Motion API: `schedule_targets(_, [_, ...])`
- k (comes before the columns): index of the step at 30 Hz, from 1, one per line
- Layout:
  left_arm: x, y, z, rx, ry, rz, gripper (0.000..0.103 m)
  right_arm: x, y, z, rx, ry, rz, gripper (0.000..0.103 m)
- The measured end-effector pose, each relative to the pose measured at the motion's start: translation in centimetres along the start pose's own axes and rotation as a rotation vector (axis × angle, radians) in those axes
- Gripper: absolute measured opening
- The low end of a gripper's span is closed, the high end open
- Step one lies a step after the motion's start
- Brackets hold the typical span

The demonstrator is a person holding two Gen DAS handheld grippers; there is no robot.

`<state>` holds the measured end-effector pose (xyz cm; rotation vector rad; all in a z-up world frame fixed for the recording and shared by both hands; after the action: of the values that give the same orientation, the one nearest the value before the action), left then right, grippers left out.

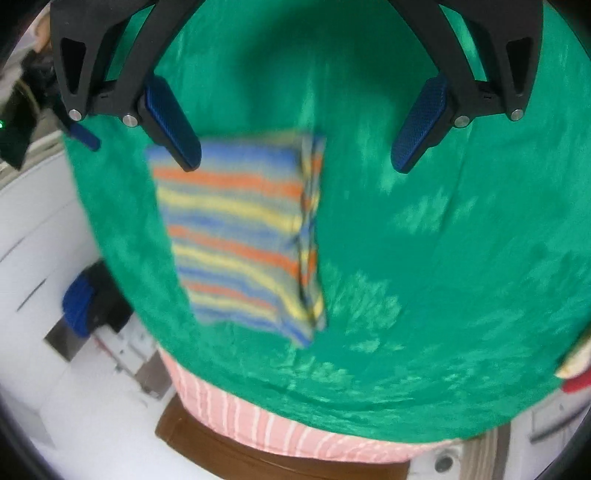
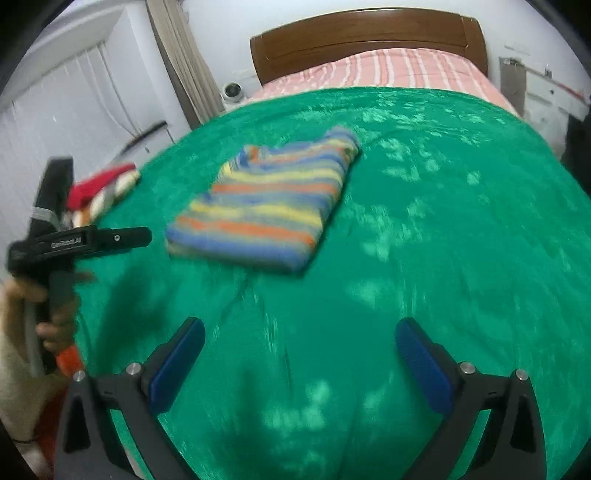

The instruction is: Fold small clothes

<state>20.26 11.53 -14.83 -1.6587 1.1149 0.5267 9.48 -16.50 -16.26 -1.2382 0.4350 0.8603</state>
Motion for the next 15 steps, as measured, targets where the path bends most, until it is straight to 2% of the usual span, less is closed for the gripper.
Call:
schedule_targets(3, [3.0, -3.1, 0.5, -0.002, 0.003, 0.039, 0.102, 1.7, -3.7, -2.1, 0.092, -0.075, -0.008, 0.102])
schedule_targets(7, [8.0, -6.2, 0.9, 0.027, -0.034, 0.113, 0.101, 7.8, -8.4, -4.8, 0.238, -0.153, 0.057, 0.102])
schedule_targets(8, [9.1, -6.6, 0.9, 0.033, -0.039, 0.137, 0.101, 8.9, -9.2, -4.9, 0.248, -0.16, 0.074, 0.099])
schedule_targets(11, [11.6, -7.5, 0.4, 0.09, -0.088, 0.18, 0.1, 14.2, -11.3, -4.9, 0.275, -0.211, 0.161, 0.069])
schedule_targets(12, [12.0, -7.6, 0.1, 0.116, -0.107, 0.183, 0.098, 16.0, -11.5, -4.8, 0.286, -0.217, 0.201, 0.063])
schedule_targets(13, [12.2, -7.5, -0.5, 0.153, -0.13, 0.182, 0.08, 17.4, -11.6, -4.4, 0.286, -0.188, 0.229, 0.057])
schedule_targets(14, [12.1, -7.4, -1.1, 0.18, -0.115, 0.173, 0.043, 18.0, -11.7, -3.8, 0.252, -0.142, 0.231, 0.044])
schedule_targets(15, [12.1, -7.1, -1.7, 0.191, -0.059, 0.176, 0.019, 18.0, -11.7, -2.5, 0.184, -0.09, 0.228, 0.037])
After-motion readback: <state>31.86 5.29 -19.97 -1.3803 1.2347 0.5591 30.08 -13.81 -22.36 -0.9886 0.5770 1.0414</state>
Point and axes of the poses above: each gripper's, at about its wrist camera, not at the fingertips, and x roughly the way its jaws point, z to its left, y to its underside, the point moved 1 cm from there along x, roughly the way its jaws point
